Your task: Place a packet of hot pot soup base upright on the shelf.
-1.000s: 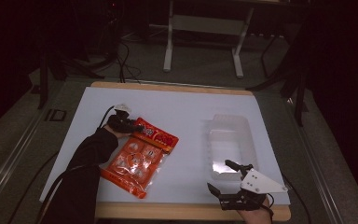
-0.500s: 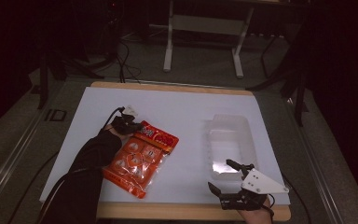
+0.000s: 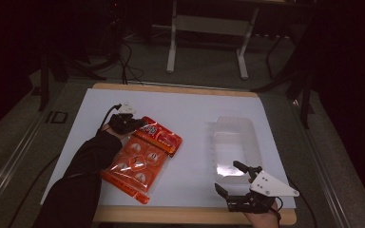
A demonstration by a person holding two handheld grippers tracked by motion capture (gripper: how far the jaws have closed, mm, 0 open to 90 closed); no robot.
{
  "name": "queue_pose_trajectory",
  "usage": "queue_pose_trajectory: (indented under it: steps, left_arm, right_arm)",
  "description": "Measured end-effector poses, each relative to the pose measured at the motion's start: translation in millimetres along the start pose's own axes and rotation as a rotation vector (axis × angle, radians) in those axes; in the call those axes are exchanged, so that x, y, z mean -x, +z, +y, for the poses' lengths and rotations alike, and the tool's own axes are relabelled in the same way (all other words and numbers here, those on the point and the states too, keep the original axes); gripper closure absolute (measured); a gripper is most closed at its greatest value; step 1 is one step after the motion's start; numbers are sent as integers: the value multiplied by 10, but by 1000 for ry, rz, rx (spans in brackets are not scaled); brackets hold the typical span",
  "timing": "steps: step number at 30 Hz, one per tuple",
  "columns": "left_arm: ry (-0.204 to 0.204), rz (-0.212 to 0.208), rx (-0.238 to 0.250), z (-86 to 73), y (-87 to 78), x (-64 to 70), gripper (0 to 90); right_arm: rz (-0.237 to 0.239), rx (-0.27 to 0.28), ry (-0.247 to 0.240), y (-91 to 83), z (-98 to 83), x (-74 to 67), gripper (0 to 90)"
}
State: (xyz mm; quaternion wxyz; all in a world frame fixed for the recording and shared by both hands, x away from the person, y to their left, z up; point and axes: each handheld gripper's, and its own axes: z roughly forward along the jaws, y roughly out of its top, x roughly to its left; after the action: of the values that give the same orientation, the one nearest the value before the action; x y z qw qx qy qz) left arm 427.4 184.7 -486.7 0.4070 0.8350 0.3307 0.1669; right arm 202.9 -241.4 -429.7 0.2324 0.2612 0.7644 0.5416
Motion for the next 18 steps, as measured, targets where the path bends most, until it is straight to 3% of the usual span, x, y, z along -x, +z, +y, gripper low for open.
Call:
queue_pose_trajectory:
  steps: [4,18]
  left_arm:
    - [-23,-18,46,75,-177,34,900]
    - [45,-8,119,297,-724,290,900]
  right_arm:
    - [-22,13,-1,-18,11,1,106]
    - [-62,45,0,-65,51,3,106]
